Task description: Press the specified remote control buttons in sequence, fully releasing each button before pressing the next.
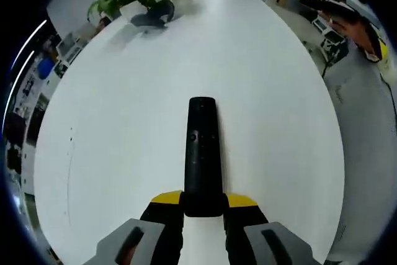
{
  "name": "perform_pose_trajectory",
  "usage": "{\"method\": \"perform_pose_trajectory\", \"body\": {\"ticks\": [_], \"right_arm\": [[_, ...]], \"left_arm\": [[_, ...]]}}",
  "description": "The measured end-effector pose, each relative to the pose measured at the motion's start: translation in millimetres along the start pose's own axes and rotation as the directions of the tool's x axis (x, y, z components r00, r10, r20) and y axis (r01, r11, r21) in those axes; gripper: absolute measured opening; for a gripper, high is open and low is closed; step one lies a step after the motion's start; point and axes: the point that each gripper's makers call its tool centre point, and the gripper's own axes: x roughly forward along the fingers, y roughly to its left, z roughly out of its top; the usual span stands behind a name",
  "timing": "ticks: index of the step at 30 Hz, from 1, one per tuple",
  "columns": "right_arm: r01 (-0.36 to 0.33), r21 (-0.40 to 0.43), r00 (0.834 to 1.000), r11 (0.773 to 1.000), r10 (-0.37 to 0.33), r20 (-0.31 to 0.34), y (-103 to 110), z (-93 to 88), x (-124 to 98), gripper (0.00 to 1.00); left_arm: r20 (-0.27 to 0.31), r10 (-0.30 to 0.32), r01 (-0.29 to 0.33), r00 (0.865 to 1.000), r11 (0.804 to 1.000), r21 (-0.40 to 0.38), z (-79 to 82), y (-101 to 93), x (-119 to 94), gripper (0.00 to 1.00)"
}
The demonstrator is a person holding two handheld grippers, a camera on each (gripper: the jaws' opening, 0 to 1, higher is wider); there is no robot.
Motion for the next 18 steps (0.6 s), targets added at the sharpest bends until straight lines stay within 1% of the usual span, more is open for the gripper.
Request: {"method": "perform_pose_trajectory", "body": {"ticks": [6, 10, 13, 15, 18], "right_arm": [[0.003, 0.019, 1.000, 1.000, -0.003, -0.006, -1.7, -1.0, -0.6, 0.92], [0.021, 0.013, 0.999, 1.000, -0.020, -0.042, -5.2, -8.2, -0.3, 0.92], [0.026, 0.008, 0.999, 1.000, -0.025, -0.045, -6.5, -8.7, -1.6, 0.91], [0.026, 0.020, 0.998, 0.999, -0.025, -0.052, -8.0, -9.7, -1.6, 0.91], [0.030, 0.030, 0.998, 0.999, -0.028, -0.062, -9.2, -10.8, -1.6, 0.91]], "left_arm": [[-0.006, 0.000, 0.000, 1.000, 1.000, -0.006, 1.7, 20.4, 3.1, 0.23], [-0.013, -0.001, 0.001, 1.000, 1.000, -0.010, 3.2, 34.5, 6.3, 0.23], [-0.023, -0.003, 0.002, 1.000, 1.000, -0.009, 4.8, 44.3, 6.3, 0.23], [-0.028, -0.001, 0.001, 1.000, 1.000, -0.013, 6.4, 50.4, 7.4, 0.23], [-0.040, 0.001, 0.000, 0.999, 1.000, 0.004, 7.5, 58.4, 7.5, 0.23]]}}
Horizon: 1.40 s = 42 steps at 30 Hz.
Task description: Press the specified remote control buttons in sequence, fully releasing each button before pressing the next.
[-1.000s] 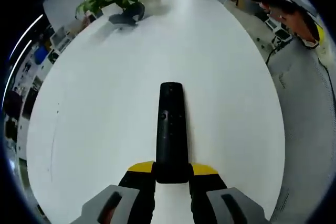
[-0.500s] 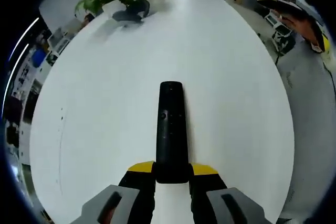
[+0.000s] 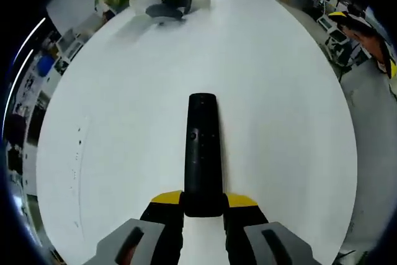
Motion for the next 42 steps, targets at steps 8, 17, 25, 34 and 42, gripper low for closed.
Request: {"method": "perform_pose_trajectory", "body": {"ticks": [8, 17, 25, 34, 42], "right_arm": [[0.019, 0.004, 1.000, 1.000, -0.019, -0.015, -5.1, -1.3, -0.9, 0.90], [0.028, 0.005, 0.999, 1.000, -0.028, -0.030, -9.4, -2.8, -0.3, 0.89], [0.031, -0.011, 0.999, 0.999, -0.031, -0.027, -8.1, -1.1, -0.7, 0.89], [0.025, -0.020, 0.999, 0.999, -0.025, -0.028, -5.9, 0.7, 0.5, 0.89], [0.022, -0.033, 0.999, 0.999, -0.023, -0.027, -2.4, 0.6, 3.4, 0.90]], "left_arm": [[-0.030, 0.000, 0.000, 1.000, 1.000, 0.002, -1.3, 24.6, 1.8, 0.23], [-0.099, -0.014, 0.019, 0.995, 0.998, 0.053, -7.0, 37.1, 11.9, 0.23], [-0.124, -0.041, 0.050, 0.991, 0.997, 0.067, -11.8, 31.4, 22.7, 0.24], [-0.135, -0.062, 0.064, 0.989, 0.998, 0.013, -13.2, 32.9, 23.8, 0.24], [-0.148, 0.063, -0.067, 0.987, 0.998, -0.020, -14.7, 46.1, 20.7, 0.39]]}}
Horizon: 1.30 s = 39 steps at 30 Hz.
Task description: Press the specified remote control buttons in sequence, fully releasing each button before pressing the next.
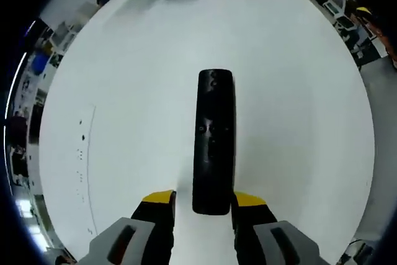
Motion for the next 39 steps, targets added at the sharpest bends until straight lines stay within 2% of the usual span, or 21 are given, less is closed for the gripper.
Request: {"method": "perform_pose_trajectory", "body": {"ticks": [2, 4, 7, 10, 12, 14, 15, 17, 20, 22, 24, 25, 26, 27, 28, 29, 30, 32, 35, 38, 39], "right_arm": [[-0.001, 0.008, 1.000, 1.000, 0.001, 0.013, 0.5, 3.9, -0.4, 0.92], [-0.003, 0.009, 1.000, 1.000, 0.003, 0.018, 0.9, 5.8, -0.3, 0.92], [-0.003, 0.011, 1.000, 1.000, 0.003, 0.026, 1.0, 9.9, -0.6, 0.94], [-0.006, 0.017, 0.999, 1.000, 0.005, 0.052, 1.3, 13.7, -0.4, 0.93], [-0.016, 0.028, 0.999, 0.999, 0.015, 0.035, 2.7, 9.2, 0.4, 0.94], [-0.010, 0.018, 0.999, 1.000, 0.009, 0.049, 2.3, 11.3, -0.8, 0.94], [-0.010, 0.015, 0.999, 1.000, 0.009, 0.050, 2.5, 11.8, -1.1, 0.94], [-0.010, 0.020, 0.999, 1.000, 0.009, 0.035, 1.7, 9.9, 0.1, 0.96], [-0.008, 0.028, 0.999, 1.000, 0.007, 0.041, 1.3, 10.7, 0.2, 0.97], [-0.019, 0.040, 0.999, 0.999, 0.017, 0.046, 3.6, 11.8, 0.7, 0.98], [-0.032, 0.043, 0.999, 0.999, 0.031, 0.026, 7.0, 8.7, 2.9, 0.99], [-0.035, 0.042, 0.999, 0.999, 0.034, 0.020, 8.3, 7.8, 3.9, 0.99], [-0.036, 0.036, 0.999, 0.999, 0.036, 0.008, 10.1, 6.5, 5.0, 0.99], [-0.030, 0.032, 1.000, 0.999, 0.030, 0.005, 10.6, 6.5, 5.7, 0.99], [-0.023, 0.024, 1.000, 0.999, 0.023, 0.007, 11.0, 7.8, 5.7, 0.99], [-0.026, 0.021, 1.000, 0.999, 0.025, 0.013, 11.9, 9.4, 5.7, 0.99], [-0.031, 0.021, 0.999, 0.999, 0.031, 0.015, 13.2, 11.0, 6.4, 0.99], [-0.033, 0.022, 0.999, 0.999, 0.033, 0.020, 14.8, 13.1, 6.5, 0.99], [-0.040, 0.027, 0.999, 0.999, 0.039, 0.031, 17.5, 16.6, 7.0, 0.99], [-0.046, 0.031, 0.998, 0.998, 0.045, 0.036, 19.6, 18.5, 7.7, 0.99], [-0.047, 0.030, 0.998, 0.998, 0.046, 0.036, 20.0, 18.9, 7.7, 0.99]], "left_arm": [[0.013, 0.036, -0.036, 0.999, 0.999, -0.020, -0.6, 4.2, -1.1, 0.44], [0.025, 0.075, -0.073, 0.997, 0.994, -0.076, -3.3, 8.2, -3.0, 0.49], [0.043, 0.161, -0.154, 0.986, 0.978, -0.141, -7.9, 19.8, -6.2, 0.62], [0.018, 0.121, -0.112, 0.993, 0.957, -0.266, -19.4, 11.7, -5.8, 0.65], [0.033, 0.154, -0.138, 0.988, 0.946, -0.293, -23.3, 14.4, -8.6, 0.71], [0.051, 0.145, -0.120, 0.988, 0.933, -0.340, -26.4, 8.6, -12.6, 0.76], [0.091, 0.154, -0.106, 0.984, 0.914, -0.392, -24.5, 7.2, -17.3, 0.77], [0.142, 0.182, -0.103, 0.973, 0.892, -0.440, -23.1, 7.8, -25.6, 0.79], [0.203, 0.253, -0.124, 0.946, 0.860, -0.495, -25.2, 6.0, -46.5, 0.80], [0.226, 0.273, -0.120, 0.935, 0.844, -0.523, -26.5, 2.5, -55.9, 0.82], [0.279, 0.322, -0.121, 0.905, 0.822, -0.556, -24.6, 0.7, -69.9, 0.84], [0.304, 0.341, -0.105, 0.889, 0.800, -0.591, -24.5, -2.8, -77.0, 0.85], [0.310, 0.346, -0.099, 0.885, 0.793, -0.601, -24.7, -3.9, -79.0, 0.85], [0.317, 0.358, -0.085, 0.878, 0.769, -0.633, -27.5, -8.3, -84.1, 0.85], [0.339, 0.375, -0.076, 0.863, 0.760, -0.646, -26.8, -9.2, -88.1, 0.86], [0.364, 0.393, -0.055, 0.844, 0.740, -0.670, -27.5, -13.3, -93.8, 0.87], [0.372, 0.399, -0.039, 0.838, 0.724, -0.688, -28.7, -17.1, -96.7, 0.88], [0.408, 0.427, -0.012, 0.807, 0.703, -0.711, -29.3, -24.9, -105.0, 0.91], [0.426, 0.454, 0.003, 0.782, 0.682, -0.732, -34.5, -39.9, -116.2, 0.91], [0.447, 0.496, 0.018, 0.744, 0.654, -0.756, -36.0, -50.9, -129.9, 0.93], [0.454, 0.506, 0.021, 0.734, 0.650, -0.759, -36.5, -54.3, -133.9, 0.94]]}}
